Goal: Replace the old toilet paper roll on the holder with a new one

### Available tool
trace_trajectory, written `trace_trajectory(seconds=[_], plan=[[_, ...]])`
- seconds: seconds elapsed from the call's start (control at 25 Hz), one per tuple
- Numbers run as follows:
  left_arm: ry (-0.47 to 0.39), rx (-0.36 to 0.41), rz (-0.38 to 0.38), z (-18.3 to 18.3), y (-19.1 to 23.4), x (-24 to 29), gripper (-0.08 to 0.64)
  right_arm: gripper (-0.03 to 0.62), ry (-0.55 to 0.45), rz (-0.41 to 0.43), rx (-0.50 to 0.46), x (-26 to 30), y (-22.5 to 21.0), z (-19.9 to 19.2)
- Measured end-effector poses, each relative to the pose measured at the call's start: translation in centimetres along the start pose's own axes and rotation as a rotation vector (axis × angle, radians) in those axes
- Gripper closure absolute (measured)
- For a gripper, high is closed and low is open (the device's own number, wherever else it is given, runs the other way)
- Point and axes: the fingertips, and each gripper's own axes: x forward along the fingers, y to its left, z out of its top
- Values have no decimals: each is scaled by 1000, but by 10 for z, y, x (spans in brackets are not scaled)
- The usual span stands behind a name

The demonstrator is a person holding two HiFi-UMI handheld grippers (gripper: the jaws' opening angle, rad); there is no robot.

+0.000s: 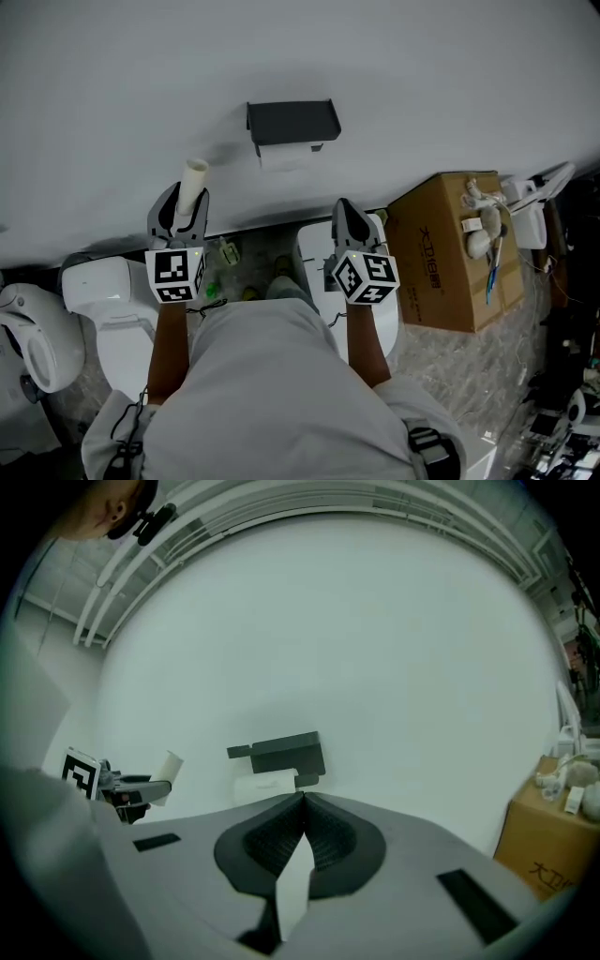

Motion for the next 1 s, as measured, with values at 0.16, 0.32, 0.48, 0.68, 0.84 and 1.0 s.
trace_trajectory(seconds=[0.16,0.32,0.48,0.68,0.84,1.0], plan=[[-17,-15,-2,0,1,-5,351,589,-27,12,27,2,-5,-3],[-17,-6,-1,-2,-2,-10,351,589,-36,14,-11,-4,-8,-4],[-24,8,-10,0,-7,-12,351,591,-58,19,-12,-9,-9,-1],[-31,13,-22,2,-13,-16,351,591,-59,11,-8,-16,-12,-2],[-36,32,-33,5,-21,-17,351,591,-61,14,-12,-21,-12,-4],[-43,45,-30,7,-25,-20,351,591,-72,24,-13,-25,-13,-2]])
